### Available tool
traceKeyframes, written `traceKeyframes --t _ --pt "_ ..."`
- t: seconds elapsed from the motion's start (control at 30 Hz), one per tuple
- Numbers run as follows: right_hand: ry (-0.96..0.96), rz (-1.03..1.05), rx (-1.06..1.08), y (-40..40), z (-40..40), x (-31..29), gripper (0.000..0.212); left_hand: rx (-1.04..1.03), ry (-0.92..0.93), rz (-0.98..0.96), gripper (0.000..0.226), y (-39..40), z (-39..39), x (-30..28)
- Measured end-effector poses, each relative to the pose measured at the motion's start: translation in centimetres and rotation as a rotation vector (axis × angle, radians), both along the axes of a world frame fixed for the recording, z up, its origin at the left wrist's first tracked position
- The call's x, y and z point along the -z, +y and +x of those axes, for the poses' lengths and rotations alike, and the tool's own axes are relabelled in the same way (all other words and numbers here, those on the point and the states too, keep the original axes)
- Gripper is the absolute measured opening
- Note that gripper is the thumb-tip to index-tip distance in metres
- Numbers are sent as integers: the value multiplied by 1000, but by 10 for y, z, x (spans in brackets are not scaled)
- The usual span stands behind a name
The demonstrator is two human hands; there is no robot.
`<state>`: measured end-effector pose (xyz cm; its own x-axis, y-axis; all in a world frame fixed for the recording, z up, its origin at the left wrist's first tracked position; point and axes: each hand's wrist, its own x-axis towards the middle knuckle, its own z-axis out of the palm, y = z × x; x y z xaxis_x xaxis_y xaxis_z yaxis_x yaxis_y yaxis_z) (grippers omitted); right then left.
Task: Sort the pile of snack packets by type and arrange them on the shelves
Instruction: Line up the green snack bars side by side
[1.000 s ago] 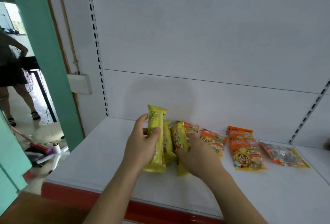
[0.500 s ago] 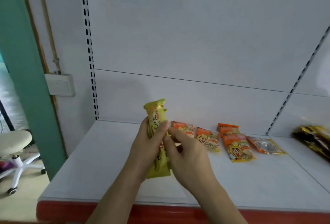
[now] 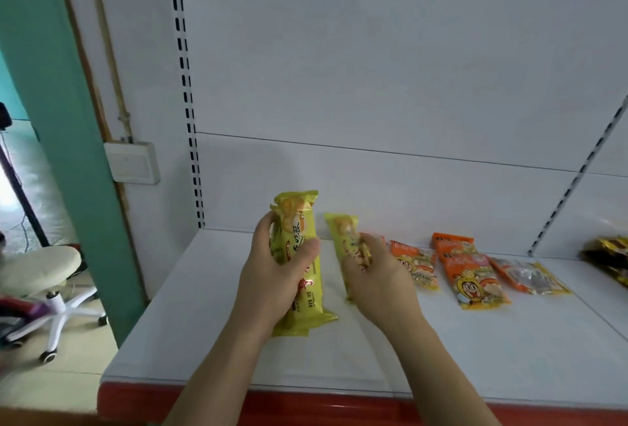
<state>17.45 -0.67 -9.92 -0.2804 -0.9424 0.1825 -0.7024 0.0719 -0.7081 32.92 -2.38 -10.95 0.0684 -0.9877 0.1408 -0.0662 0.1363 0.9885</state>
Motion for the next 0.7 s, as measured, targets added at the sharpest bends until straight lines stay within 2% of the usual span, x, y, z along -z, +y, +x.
traceKeyframes --t 0.1,0.23,0.4,0.53,0.7 --pt "-394 -176 -91 32 0 -13 43 70 26 -15 64 3 -22 -3" --pt "-529 -277 -150 53 -31 -13 45 249 56 -78 45 9 -72 -11" --pt "-477 -349 -10 94 -105 -8 70 439 46 -158 52 33 -155 -17" --pt "-467 -452 176 138 -181 -2 74 504 -59 -236 72 71 -243 -23" --pt "-423 -523 318 210 -289 -1 71 667 -88 -248 56 130 -361 -25"
